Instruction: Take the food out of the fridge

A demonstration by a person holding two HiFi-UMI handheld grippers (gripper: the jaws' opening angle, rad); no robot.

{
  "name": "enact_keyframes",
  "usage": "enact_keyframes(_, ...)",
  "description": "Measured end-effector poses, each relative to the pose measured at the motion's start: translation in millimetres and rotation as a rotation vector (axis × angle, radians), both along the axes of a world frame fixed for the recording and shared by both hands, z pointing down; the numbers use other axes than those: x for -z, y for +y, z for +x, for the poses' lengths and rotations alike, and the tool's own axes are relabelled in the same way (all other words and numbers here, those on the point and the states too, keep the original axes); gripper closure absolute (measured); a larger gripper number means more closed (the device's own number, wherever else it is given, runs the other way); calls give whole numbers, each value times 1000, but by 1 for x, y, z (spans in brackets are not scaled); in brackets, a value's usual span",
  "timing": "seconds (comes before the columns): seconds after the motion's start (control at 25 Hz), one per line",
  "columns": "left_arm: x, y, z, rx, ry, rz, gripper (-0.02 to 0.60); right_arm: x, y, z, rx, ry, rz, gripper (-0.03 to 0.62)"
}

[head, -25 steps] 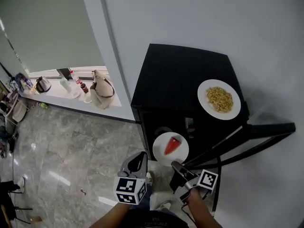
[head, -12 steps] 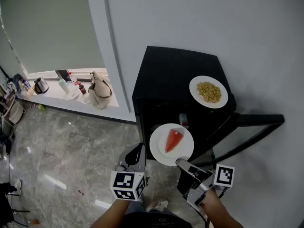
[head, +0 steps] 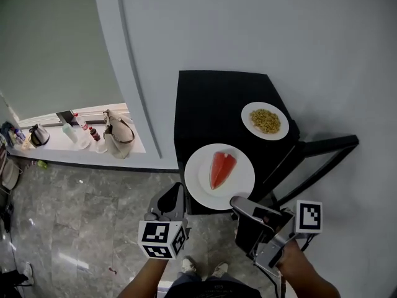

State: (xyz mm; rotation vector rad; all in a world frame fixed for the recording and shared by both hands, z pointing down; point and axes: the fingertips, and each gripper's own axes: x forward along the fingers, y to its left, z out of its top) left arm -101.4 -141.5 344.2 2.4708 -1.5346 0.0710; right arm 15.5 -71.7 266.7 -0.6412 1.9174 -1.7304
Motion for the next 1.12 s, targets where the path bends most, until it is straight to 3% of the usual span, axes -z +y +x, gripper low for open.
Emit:
enact_keyframes(0.2,1,2,-1,-72,14,0,597,13,-33,-14,-70,-6,23,582)
enact_keyframes(0.44,-9,-24,-8,-128,29,-21,595,1,-109,-22,-182,-2,-6,580)
enact_keyframes(1.12,0,38,7,-230,65,15,597,-3,-115,-17,-379,12,-38,579)
